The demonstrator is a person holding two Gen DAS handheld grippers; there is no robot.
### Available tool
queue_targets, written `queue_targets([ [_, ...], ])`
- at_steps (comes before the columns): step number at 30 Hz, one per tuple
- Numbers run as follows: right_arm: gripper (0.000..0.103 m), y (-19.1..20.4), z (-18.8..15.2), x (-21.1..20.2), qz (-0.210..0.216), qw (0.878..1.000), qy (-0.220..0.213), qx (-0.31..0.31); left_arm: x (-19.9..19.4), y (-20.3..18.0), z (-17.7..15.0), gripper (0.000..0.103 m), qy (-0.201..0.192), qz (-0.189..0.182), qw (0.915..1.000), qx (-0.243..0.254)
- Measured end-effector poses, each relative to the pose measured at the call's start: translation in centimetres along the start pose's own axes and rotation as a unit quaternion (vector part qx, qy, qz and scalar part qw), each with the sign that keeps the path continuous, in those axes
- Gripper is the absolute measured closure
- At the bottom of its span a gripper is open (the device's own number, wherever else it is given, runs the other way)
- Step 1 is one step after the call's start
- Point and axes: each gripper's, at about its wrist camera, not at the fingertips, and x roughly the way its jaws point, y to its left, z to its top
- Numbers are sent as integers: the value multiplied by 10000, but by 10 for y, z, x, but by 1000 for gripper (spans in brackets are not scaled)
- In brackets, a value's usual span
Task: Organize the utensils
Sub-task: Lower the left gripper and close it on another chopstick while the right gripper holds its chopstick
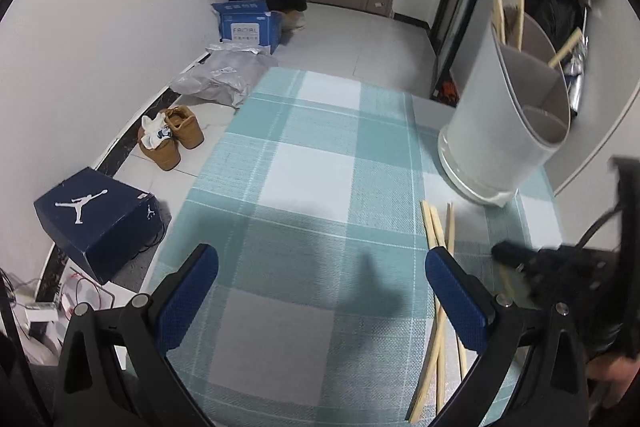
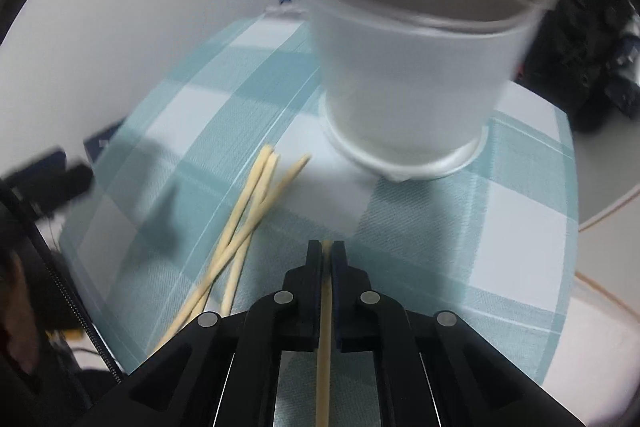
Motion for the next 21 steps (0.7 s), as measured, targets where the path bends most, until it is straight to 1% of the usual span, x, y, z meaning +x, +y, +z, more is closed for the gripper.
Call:
queue_targets([
  [2,99,-13,1,-11,155,9993,-159,295,4,-7,-1,1,122,-25,9998,129],
  [4,99,-27,-1,-30,145,9969,-523,574,8,-16,-4,1,223,38,9994,266],
  [6,99,-41,-2,-43,143,9938,-770,785,13,-21,-4,1,339,48,9990,296],
  [10,99,-68,-9,-63,423,9842,-1073,1343,23,-23,-2,1,547,130,9981,237],
  [11,99,-72,-8,-65,504,9812,-1134,1478,24,-25,-1,1,588,123,9979,226],
  [16,99,-99,-19,-83,1018,9567,-1569,2232,36,-30,4,1,823,98,9963,228],
  [21,99,-114,-23,-88,1273,9440,-1593,2593,45,-35,2,1,1001,194,9945,248],
])
